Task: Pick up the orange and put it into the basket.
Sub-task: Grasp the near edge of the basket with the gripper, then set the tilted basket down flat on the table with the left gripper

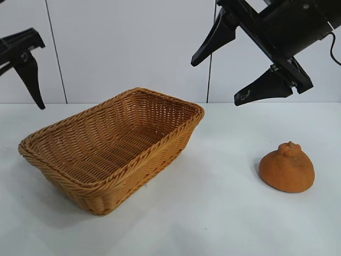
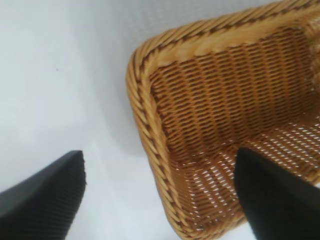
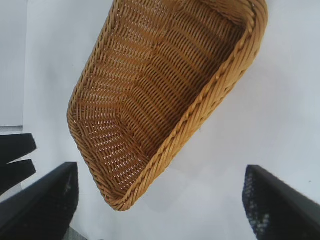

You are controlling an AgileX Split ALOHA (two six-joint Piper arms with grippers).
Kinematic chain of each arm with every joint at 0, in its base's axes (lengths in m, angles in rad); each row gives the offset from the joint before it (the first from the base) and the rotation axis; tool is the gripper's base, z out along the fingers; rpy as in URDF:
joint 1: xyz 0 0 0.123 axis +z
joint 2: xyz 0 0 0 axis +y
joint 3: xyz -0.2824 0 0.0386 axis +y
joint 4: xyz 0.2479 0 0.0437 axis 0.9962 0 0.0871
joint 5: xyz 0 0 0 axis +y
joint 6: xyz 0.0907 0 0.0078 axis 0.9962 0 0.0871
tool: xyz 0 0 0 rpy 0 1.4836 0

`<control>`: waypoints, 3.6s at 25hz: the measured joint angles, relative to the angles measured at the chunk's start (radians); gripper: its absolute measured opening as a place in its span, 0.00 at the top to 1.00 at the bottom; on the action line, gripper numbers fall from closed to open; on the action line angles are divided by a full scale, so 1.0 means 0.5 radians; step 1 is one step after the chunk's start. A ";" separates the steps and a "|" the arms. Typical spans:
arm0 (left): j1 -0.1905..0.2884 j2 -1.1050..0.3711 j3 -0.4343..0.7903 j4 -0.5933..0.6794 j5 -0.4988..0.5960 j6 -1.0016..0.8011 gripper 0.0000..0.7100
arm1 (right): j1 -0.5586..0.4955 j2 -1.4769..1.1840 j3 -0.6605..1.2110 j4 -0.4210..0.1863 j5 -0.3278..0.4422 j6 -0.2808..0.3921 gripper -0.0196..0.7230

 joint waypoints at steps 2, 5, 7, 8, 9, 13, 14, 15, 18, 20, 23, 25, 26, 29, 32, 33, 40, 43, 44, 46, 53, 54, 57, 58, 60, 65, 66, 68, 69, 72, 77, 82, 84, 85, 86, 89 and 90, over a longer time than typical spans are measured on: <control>0.000 0.083 0.004 -0.077 -0.051 0.037 0.18 | 0.000 0.000 0.000 0.000 0.000 0.000 0.15; 0.000 0.204 0.005 -0.117 -0.101 0.057 0.18 | 0.000 0.000 0.000 0.000 0.000 0.000 0.15; 0.000 0.291 0.005 -0.120 -0.141 0.055 0.18 | 0.000 0.000 0.000 0.000 0.000 0.000 0.15; 0.000 0.339 0.005 -0.128 -0.186 0.055 0.18 | 0.000 0.000 0.000 0.000 0.000 0.000 0.15; 0.000 0.388 0.005 -0.141 -0.235 0.055 0.18 | 0.000 0.000 0.000 0.000 0.000 0.000 0.15; 0.000 0.557 0.005 -0.243 -0.359 0.057 0.18 | 0.000 0.000 0.000 0.000 0.000 0.000 0.15; 0.000 0.588 0.005 -0.255 -0.377 0.057 0.18 | 0.000 0.000 0.000 0.000 0.000 0.000 0.15; 0.000 0.623 0.005 -0.257 -0.388 0.057 0.18 | 0.000 0.000 0.000 0.000 0.000 0.000 0.15; 0.000 0.680 0.005 -0.262 -0.392 0.062 0.18 | 0.000 0.000 0.000 0.000 0.000 0.000 0.15; 0.000 0.684 0.005 -0.262 -0.399 0.066 0.18 | 0.000 0.000 0.000 0.005 0.000 0.000 0.15; 0.000 0.684 0.005 -0.262 -0.399 0.066 0.26 | 0.000 0.000 0.000 0.005 -0.005 0.000 0.15; 0.000 0.684 0.005 -0.264 -0.399 0.066 0.44 | 0.000 0.000 0.000 0.005 -0.005 0.000 0.15; 0.000 0.684 0.005 -0.264 -0.399 0.066 0.57 | 0.000 0.000 0.000 0.005 -0.005 0.000 0.15; 0.000 0.684 0.005 -0.290 -0.408 0.047 0.86 | 0.000 0.000 0.000 0.005 -0.005 0.000 0.15; 0.000 0.684 0.000 -0.297 -0.406 0.054 0.87 | 0.000 0.000 0.000 0.005 -0.005 0.000 0.15; 0.006 0.678 0.000 -0.299 -0.403 0.059 0.87 | 0.000 0.000 0.000 0.005 -0.008 0.000 0.15; 0.214 0.639 -0.176 -0.329 -0.198 0.411 0.88 | 0.000 0.000 -0.003 -0.001 -0.008 0.000 0.15; 0.314 0.641 -0.336 -0.329 -0.096 0.571 0.88 | 0.000 0.000 -0.004 -0.006 -0.014 0.000 0.15; 0.338 0.649 -0.399 -0.329 -0.060 0.619 0.88 | 0.000 0.000 -0.004 -0.007 -0.014 0.000 0.15; 0.358 0.683 -0.523 -0.324 0.018 0.729 0.88 | 0.000 0.000 -0.004 -0.007 -0.014 0.000 0.15; 0.355 0.903 -0.844 -0.328 0.361 1.182 0.88 | 0.000 0.000 -0.004 -0.011 -0.006 0.000 0.15; 0.355 0.916 -0.866 -0.333 0.406 1.258 0.88 | 0.000 0.000 -0.004 -0.011 -0.007 0.000 0.15; 0.355 0.922 -0.887 -0.415 0.541 1.542 0.88 | 0.000 0.000 -0.004 -0.013 -0.007 0.000 0.15; 0.355 0.922 -0.887 -0.442 0.582 1.621 0.88 | 0.000 0.000 -0.004 -0.013 -0.007 0.000 0.15; 0.353 0.922 -0.887 -0.469 0.621 1.697 0.88 | 0.000 0.000 -0.004 -0.013 -0.007 0.000 0.15; 0.341 0.922 -0.885 -0.468 0.629 1.727 0.88 | 0.000 0.000 -0.004 -0.013 -0.007 0.000 0.15; 0.323 0.923 -0.883 -0.463 0.625 1.729 0.88 | 0.000 0.000 -0.004 -0.013 -0.007 0.000 0.15; 0.275 0.923 -0.880 -0.461 0.597 1.735 0.88 | 0.000 0.000 -0.004 -0.013 -0.007 0.000 0.15; 0.246 0.927 -0.878 -0.463 0.573 1.737 0.88 | 0.000 0.000 -0.004 -0.013 -0.007 0.000 0.15; 0.185 0.985 -0.878 -0.478 0.505 1.739 0.88 | 0.000 0.000 -0.004 -0.013 -0.007 0.000 0.15; 0.172 1.174 -0.876 -0.484 0.443 1.756 0.88 | 0.000 0.000 -0.004 -0.013 -0.007 0.000 0.15; 0.172 1.200 -0.878 -0.502 0.433 1.809 0.87 | 0.000 0.000 -0.004 -0.015 -0.002 0.000 0.15; 0.172 1.200 -0.878 -0.513 0.440 1.810 0.78 | 0.000 0.000 -0.004 -0.015 0.001 0.000 0.15; 0.172 1.200 -0.878 -0.517 0.441 1.813 0.68 | 0.000 0.000 -0.004 -0.015 0.003 0.000 0.15; 0.172 1.200 -0.878 -0.520 0.448 1.814 0.56 | 0.000 0.000 -0.004 -0.015 0.003 0.000 0.15; 0.172 1.177 -0.878 -0.522 0.493 1.814 0.24 | 0.000 0.000 -0.004 -0.015 0.015 0.000 0.15; 0.172 1.153 -0.878 -0.522 0.502 1.814 0.19 | 0.000 0.000 -0.004 -0.015 0.019 0.000 0.15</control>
